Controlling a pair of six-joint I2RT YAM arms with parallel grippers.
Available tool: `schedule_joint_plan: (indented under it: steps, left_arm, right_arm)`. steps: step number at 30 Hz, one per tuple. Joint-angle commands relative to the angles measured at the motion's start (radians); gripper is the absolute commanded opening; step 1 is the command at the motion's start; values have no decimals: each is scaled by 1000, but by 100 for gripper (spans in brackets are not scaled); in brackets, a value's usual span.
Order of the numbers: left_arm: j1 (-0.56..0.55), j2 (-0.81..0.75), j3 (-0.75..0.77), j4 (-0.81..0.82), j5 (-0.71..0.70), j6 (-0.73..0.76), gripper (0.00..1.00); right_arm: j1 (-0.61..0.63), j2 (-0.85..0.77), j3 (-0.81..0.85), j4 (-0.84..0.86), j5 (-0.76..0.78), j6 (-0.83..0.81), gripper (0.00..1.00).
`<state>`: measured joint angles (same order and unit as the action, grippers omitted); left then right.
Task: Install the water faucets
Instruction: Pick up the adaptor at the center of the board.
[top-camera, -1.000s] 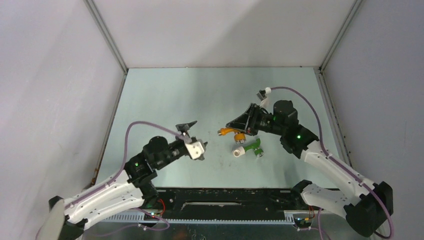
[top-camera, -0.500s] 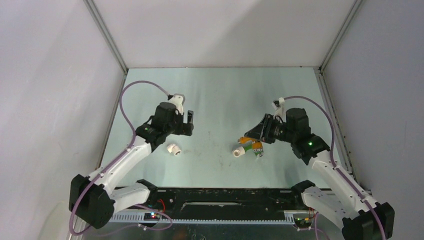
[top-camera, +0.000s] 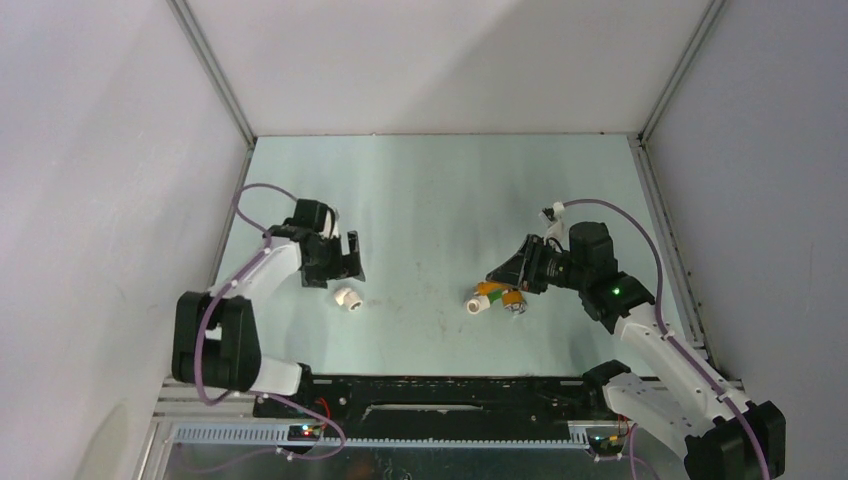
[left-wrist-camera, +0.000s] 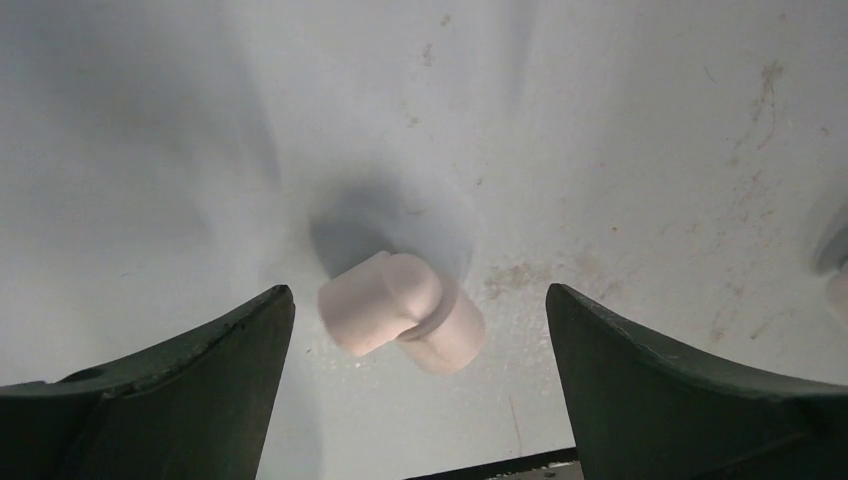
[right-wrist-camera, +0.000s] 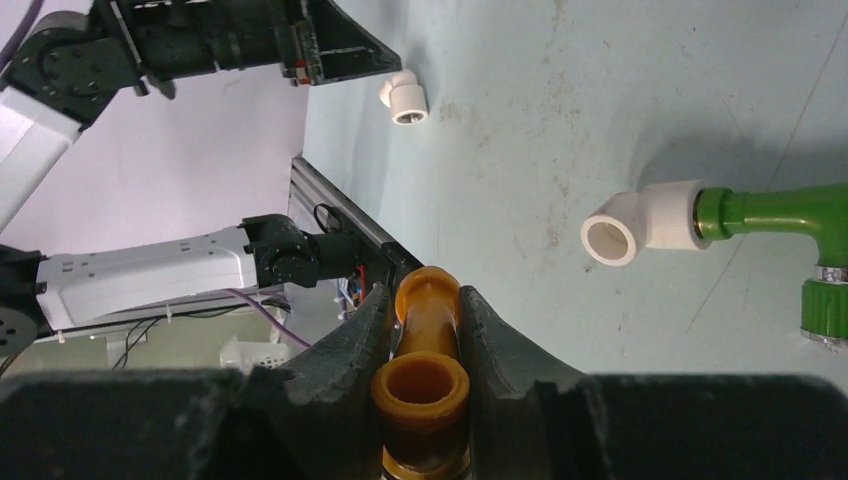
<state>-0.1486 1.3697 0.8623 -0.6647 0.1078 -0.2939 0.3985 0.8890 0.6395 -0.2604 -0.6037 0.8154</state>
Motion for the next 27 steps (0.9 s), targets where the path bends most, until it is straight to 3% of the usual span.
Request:
schedule_joint_plan:
  steps: [1, 8, 16, 27]
  left_arm:
    - [6, 77, 23, 62, 198, -26, 97]
    - [-19, 173, -8, 77, 242, -7, 90]
    - [-110, 38, -168, 127, 235, -120, 87]
    - [-193, -113, -334, 396, 289, -351, 84]
  right_arm:
    - [-2, -13, -5, 77, -36, 20, 0]
    - [0, -30, -31, 94, -42, 45, 0]
    - [9, -25, -48, 132, -42, 68, 0]
    - [100, 52, -55, 216, -21, 83, 0]
